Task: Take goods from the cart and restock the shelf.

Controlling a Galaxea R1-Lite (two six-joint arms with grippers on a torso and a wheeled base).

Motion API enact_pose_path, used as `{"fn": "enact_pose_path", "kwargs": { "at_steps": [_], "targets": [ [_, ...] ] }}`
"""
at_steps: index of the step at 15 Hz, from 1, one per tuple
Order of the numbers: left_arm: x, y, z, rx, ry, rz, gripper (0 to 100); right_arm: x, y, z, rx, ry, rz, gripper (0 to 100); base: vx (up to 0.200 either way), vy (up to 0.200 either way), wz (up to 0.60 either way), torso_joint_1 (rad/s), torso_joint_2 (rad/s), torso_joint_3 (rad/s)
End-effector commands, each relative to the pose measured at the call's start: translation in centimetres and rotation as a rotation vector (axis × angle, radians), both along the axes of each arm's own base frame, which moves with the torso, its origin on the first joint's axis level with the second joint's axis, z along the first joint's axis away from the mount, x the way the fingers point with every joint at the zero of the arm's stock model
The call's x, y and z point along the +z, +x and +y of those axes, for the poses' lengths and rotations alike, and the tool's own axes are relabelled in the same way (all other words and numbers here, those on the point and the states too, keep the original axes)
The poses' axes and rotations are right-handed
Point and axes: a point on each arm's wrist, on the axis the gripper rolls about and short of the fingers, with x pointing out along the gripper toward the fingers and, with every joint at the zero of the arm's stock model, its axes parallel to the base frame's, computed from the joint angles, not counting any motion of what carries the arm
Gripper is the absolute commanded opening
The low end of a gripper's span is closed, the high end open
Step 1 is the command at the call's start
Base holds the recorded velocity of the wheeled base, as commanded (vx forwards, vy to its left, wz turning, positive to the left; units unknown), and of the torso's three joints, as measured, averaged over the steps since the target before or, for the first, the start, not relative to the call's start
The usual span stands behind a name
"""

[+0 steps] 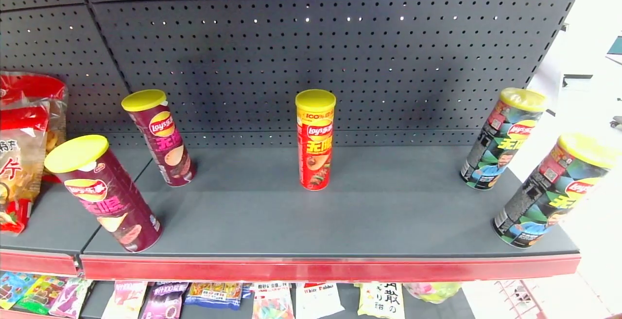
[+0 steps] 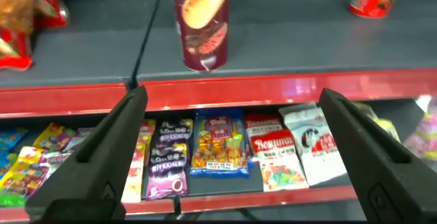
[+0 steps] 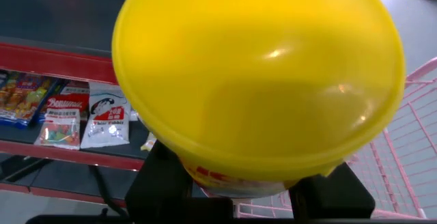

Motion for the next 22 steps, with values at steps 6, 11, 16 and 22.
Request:
{"fn": "enact_pose_path", "kwargs": {
  "at_steps": [6,11,16,22],
  "targets": [
    [15.5,7.4,-1.7,-0.537,-0.005,0.104,100,-0.3,0.0,0.0,0.031,0.004,0.002,0,0.000,0.000,0.00,0.000,0.00,0.000],
    [13.0,19.5,-5.4,-0.818,0.061,0.250,100,0.0,0.1,0.1,0.031,0.003,0.004,0,0.000,0.000,0.00,0.000,0.00,0.000],
    [12.3,26.9,-11.4,-0.969,0.076,0.285,100,0.0,0.0,0.1,0.031,0.004,-0.002,0,0.000,0.000,0.00,0.000,0.00,0.000],
    [11.6,34.8,-15.5,-0.957,0.097,0.247,100,0.0,0.0,0.0,0.031,0.004,-0.007,0,0.000,0.000,0.00,0.000,0.00,0.000]
  ]
}}
